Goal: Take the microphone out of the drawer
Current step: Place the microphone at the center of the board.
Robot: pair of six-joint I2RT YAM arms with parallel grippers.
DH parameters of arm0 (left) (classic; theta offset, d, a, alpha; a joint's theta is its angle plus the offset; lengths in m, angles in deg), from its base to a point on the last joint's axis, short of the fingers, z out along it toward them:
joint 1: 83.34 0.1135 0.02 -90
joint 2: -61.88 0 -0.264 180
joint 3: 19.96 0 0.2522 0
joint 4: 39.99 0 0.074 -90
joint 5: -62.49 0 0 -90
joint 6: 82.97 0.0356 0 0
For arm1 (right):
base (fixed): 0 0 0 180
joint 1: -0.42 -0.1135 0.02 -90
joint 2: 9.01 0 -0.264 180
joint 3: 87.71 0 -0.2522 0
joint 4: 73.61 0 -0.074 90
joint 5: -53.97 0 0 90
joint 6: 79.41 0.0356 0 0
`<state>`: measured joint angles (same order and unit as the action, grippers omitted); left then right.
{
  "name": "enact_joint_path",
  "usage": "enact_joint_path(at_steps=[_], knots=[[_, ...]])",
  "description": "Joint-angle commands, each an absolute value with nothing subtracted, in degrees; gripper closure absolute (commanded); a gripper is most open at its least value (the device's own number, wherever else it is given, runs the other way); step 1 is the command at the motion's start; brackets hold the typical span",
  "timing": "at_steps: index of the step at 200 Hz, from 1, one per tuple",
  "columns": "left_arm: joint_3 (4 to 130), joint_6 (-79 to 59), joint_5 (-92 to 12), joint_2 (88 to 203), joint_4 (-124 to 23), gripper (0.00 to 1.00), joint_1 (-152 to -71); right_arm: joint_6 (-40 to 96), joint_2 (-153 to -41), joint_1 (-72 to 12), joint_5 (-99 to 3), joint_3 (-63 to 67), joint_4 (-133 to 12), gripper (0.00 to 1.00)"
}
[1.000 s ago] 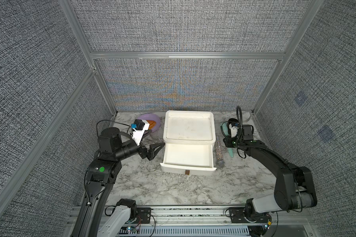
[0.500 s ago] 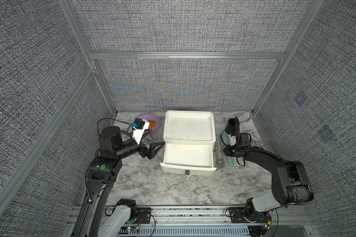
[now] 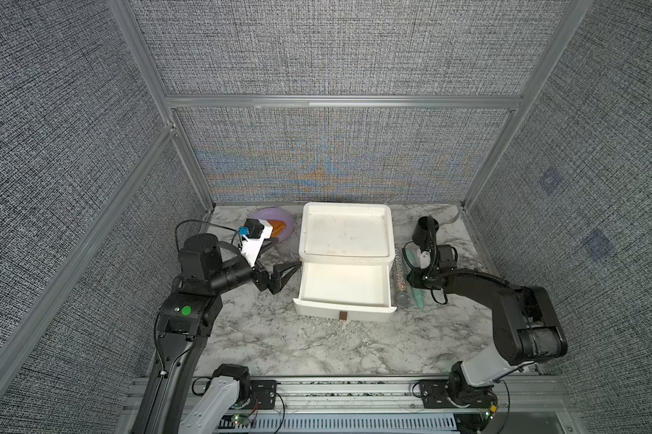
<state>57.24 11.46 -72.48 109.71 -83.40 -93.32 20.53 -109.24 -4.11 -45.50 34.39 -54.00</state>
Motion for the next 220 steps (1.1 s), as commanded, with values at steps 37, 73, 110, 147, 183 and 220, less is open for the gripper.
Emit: enact_joint_path(at_steps=[37, 73, 110, 147, 183, 220], knots=[[56.94, 11.45, -72.60, 109.16, -81.34, 0.00, -93.27, 20.97, -108.78, -4.27, -46.74, 34.10, -54.82, 0.64], [56.92, 11.45, -72.42, 108.90, -81.40, 0.00, -93.32, 20.96, -108.40, -4.28, -46.75, 34.31, -54.84, 0.53], [56.87, 11.44, -72.38, 108.95, -81.42, 0.00, -93.27, 20.96, -108.23, -4.29, -46.92, 34.42, -54.93, 0.48], [56.91, 11.52, -72.18, 108.93, -81.46, 0.00, -93.29, 20.90, -106.58, -4.29, -46.60, 34.64, -54.25, 0.46], [56.91, 11.43, -72.25, 108.98, -81.42, 0.00, -93.28, 20.66, -101.49, -3.98, -45.10, 34.33, -52.24, 0.33], [56.91, 11.42, -72.38, 108.90, -81.43, 0.00, -93.28, 20.14, -98.49, -2.57, -44.66, 33.14, -50.53, 0.24]])
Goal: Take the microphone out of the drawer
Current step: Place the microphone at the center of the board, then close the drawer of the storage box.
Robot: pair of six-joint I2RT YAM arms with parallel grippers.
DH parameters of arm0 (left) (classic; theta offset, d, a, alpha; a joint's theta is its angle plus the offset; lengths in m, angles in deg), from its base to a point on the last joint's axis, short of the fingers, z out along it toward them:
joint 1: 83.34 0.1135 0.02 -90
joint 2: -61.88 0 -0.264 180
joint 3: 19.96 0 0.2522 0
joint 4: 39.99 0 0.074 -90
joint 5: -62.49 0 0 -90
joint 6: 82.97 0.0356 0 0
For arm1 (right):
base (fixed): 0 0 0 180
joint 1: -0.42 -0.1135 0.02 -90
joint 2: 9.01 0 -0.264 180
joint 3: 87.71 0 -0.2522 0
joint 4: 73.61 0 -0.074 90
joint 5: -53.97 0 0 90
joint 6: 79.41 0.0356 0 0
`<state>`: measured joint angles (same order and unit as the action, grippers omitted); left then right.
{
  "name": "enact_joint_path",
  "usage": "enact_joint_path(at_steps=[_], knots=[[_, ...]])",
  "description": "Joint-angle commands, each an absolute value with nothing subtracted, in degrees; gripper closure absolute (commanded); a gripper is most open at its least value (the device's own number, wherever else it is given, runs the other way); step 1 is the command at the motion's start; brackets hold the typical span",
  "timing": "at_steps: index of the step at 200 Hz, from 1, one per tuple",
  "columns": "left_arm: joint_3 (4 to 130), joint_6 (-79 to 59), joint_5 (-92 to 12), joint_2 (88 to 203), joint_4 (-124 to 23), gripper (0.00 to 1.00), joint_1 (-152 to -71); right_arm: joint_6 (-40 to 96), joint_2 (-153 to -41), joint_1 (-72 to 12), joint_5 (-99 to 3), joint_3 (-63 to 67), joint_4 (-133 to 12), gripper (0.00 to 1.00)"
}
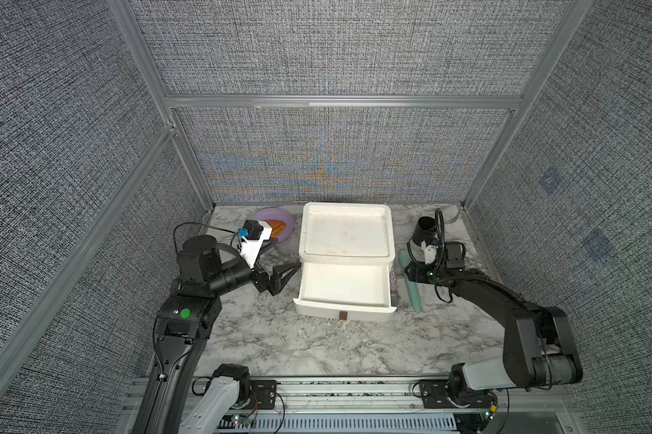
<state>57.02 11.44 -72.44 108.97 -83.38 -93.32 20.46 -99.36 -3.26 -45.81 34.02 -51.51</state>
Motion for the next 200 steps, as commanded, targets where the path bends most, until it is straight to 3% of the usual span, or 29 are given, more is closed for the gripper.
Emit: enact_joint_path(at_steps=[1, 57, 76, 117, 162, 200], knots=[[56.91, 11.43, -72.44, 108.90, -81.44, 0.00, -93.28, 20.15, -98.49, -2.57, -44.71, 33.07, -50.53, 0.24], [56.82, 11.34, -72.59, 108.82, -81.35, 0.00, -93.27, 19.74, -97.27, -1.96, -44.85, 30.77, -48.99, 0.21], [56.91, 11.21, -73.15, 109.07, -81.55, 0.00, -93.29, 19.23, -95.21, -2.02, -46.07, 29.77, -47.93, 0.02], [56.11, 8.46, -74.14, 109.36, -80.91, 0.00, -94.62, 18.12, -88.75, -2.94, -45.62, 25.11, -43.10, 0.02], [53.26, 7.74, -62.22, 106.89, -84.96, 0.00, -104.25, 16.35, -85.06, -3.09, -46.49, 16.16, -37.09, 0.02], [51.07, 7.04, -53.90, 103.03, -87.64, 0.00, -111.47, 15.66, -85.75, -4.14, -53.08, 10.49, -39.79, 0.02]])
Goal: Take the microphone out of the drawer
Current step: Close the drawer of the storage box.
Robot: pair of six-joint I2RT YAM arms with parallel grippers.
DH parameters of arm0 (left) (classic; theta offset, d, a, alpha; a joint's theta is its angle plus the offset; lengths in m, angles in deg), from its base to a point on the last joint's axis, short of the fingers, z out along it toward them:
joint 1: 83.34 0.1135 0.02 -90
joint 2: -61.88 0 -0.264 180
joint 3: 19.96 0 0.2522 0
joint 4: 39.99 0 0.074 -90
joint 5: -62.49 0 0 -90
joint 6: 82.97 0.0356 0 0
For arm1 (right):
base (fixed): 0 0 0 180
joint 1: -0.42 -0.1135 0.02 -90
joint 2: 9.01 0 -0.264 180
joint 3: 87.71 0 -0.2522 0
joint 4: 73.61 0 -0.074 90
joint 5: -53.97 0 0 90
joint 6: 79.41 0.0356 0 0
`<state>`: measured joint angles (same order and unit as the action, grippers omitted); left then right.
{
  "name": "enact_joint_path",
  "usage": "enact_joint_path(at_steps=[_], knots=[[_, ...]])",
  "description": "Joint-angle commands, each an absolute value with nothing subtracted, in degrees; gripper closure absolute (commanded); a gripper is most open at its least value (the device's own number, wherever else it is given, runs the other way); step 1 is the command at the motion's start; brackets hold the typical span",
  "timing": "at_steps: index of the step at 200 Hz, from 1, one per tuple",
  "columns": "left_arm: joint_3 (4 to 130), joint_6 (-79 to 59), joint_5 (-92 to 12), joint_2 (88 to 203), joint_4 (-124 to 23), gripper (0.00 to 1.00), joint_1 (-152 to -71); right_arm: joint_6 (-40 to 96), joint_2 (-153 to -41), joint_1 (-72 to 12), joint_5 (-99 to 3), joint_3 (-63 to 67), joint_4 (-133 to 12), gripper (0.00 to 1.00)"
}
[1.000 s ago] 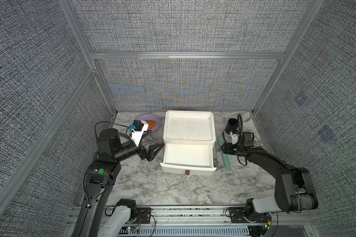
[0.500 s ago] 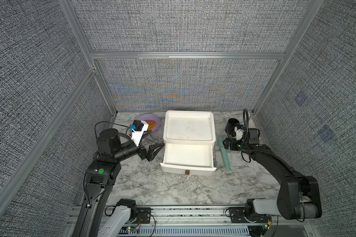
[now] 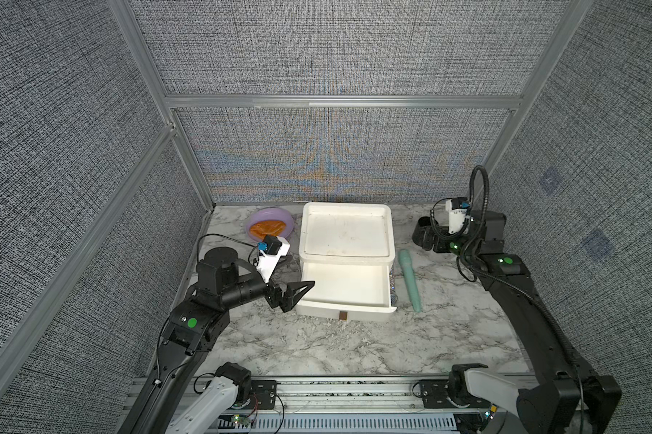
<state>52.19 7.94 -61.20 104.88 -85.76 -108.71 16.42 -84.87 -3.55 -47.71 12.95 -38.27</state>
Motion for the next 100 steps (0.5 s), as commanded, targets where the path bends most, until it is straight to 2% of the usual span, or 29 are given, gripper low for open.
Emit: enact_joint_path(at_steps=[1, 25, 66, 100], knots=[[51.00, 6.99, -53.67, 102.89, -87.66, 0.00, -111.69, 15.63, -85.79, -4.14, -53.43, 10.37, -39.93, 0.02], [49.18, 6.81, -47.97, 100.00, -88.89, 0.00, -114.35, 17.02, -88.26, -5.67, -59.95, 7.89, -44.63, 0.02], [47.24, 4.19, -41.58, 97.56, -89.26, 0.00, -118.98, 16.92, -95.65, -8.74, -62.10, 0.70, -46.71, 0.02], [44.96, 1.95, -32.35, 97.52, -89.22, 0.00, -124.95, 16.92, -101.98, -8.98, -64.60, -5.36, -48.11, 0.02]])
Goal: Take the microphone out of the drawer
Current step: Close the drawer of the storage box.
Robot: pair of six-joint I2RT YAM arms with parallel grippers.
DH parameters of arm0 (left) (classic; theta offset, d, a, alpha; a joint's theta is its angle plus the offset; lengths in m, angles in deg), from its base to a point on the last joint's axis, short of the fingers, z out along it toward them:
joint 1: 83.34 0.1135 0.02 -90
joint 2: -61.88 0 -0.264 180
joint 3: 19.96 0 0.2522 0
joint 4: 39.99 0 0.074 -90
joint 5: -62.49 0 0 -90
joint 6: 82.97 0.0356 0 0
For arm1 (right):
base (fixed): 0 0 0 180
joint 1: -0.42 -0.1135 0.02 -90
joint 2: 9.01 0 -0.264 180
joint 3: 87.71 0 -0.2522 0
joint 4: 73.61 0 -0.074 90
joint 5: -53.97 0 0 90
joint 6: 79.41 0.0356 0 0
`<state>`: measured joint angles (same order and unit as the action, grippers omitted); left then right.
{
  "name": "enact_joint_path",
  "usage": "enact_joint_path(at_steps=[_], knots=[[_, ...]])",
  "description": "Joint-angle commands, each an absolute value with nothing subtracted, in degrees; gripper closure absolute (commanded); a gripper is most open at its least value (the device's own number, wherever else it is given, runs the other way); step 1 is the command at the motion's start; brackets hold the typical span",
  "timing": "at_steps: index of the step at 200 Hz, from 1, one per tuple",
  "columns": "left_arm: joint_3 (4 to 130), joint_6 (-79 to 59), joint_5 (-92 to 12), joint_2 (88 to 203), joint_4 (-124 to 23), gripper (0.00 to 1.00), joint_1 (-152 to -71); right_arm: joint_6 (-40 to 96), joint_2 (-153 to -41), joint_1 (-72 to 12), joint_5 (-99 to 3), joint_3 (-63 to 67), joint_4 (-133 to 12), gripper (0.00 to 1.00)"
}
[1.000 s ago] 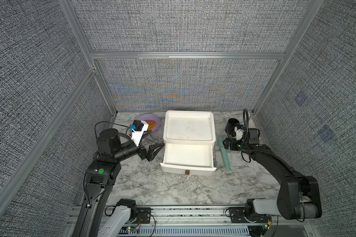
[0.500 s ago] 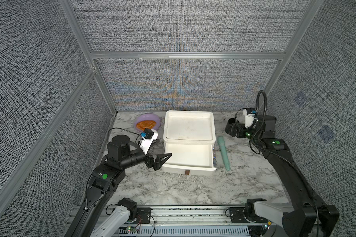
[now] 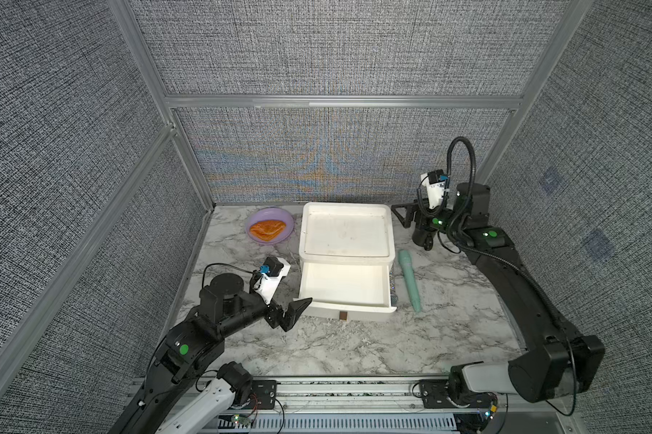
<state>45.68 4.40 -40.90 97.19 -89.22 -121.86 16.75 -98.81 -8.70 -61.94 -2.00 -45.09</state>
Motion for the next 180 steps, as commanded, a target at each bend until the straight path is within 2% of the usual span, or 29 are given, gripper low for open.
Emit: enact_joint_path(at_steps=[1, 46, 71, 86, 118, 180], knots=[[44.91, 1.85, -32.08, 97.50, -89.15, 0.00, -125.20, 16.92, -102.17, -8.94, -64.68, -5.56, -48.05, 0.02], [42.82, 0.96, -16.59, 98.79, -84.69, 0.00, -138.17, 15.73, -109.91, -9.06, -69.35, -14.30, -46.84, 0.02], [43.72, 2.41, -7.13, 103.60, -84.22, 0.00, -147.96, 14.56, -113.75, -9.59, -71.20, -18.93, -44.48, 0.02], [44.34, 2.82, -4.91, 105.65, -83.34, 0.00, -152.55, 14.52, -114.94, -9.77, -71.62, -19.83, -44.73, 0.02], [44.94, 1.87, -3.88, 108.06, -82.83, 0.00, -156.34, 14.29, -117.58, -9.86, -73.07, -21.79, -44.38, 0.02], [46.99, -0.37, 8.41, 115.69, -82.95, 0.00, -165.31, 12.29, -120.58, -11.17, -72.16, -22.02, -42.88, 0.02]])
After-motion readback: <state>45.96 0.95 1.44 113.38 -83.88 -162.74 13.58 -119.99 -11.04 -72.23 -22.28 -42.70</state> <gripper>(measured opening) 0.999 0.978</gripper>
